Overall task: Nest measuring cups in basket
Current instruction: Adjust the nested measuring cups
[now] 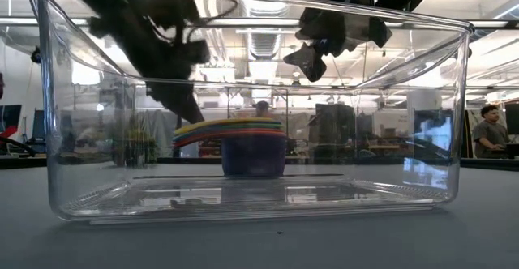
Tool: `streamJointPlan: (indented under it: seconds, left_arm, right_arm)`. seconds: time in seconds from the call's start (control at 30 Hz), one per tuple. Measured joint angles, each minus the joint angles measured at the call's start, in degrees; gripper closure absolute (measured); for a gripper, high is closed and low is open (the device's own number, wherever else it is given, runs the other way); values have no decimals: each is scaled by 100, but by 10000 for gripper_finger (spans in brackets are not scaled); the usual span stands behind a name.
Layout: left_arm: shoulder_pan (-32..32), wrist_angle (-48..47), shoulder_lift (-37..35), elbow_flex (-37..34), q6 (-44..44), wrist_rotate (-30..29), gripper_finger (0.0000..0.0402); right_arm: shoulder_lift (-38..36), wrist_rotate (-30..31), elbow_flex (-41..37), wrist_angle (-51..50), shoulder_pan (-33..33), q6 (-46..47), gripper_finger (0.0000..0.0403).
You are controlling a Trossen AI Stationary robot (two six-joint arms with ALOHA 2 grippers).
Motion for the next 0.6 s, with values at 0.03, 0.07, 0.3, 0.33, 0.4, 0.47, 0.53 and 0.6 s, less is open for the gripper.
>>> streamJointPlan:
  seconds: [0.03,0.07,0.3,0.33,0.4,0.47,0.53,0.6]
  left_arm:
    - [5,-18,128,44,5,-1,284]
    - [3,-28,249,98,27,1,284]
    - [-9,-156,839,586,132,1186,282]
    - [-25,-232,868,656,134,1339,282]
    - [-71,-420,898,762,133,1523,282]
    - [-120,-576,897,810,124,1534,282]
    - [-156,-611,852,810,61,1539,282]
    - [-163,-602,759,810,-39,1544,282]
  right_arm:
    - [0,21,0,0,0,-5,152]
    - [0,39,0,1,0,-17,152]
    - [0,40,0,-19,0,-33,152]
    - [0,41,0,-29,0,-34,153]
    - [0,40,0,-64,0,-36,154]
    - [0,40,0,-125,0,-40,154]
    - [0,42,0,-192,0,-40,154]
    - [0,42,0,-260,0,-42,154]
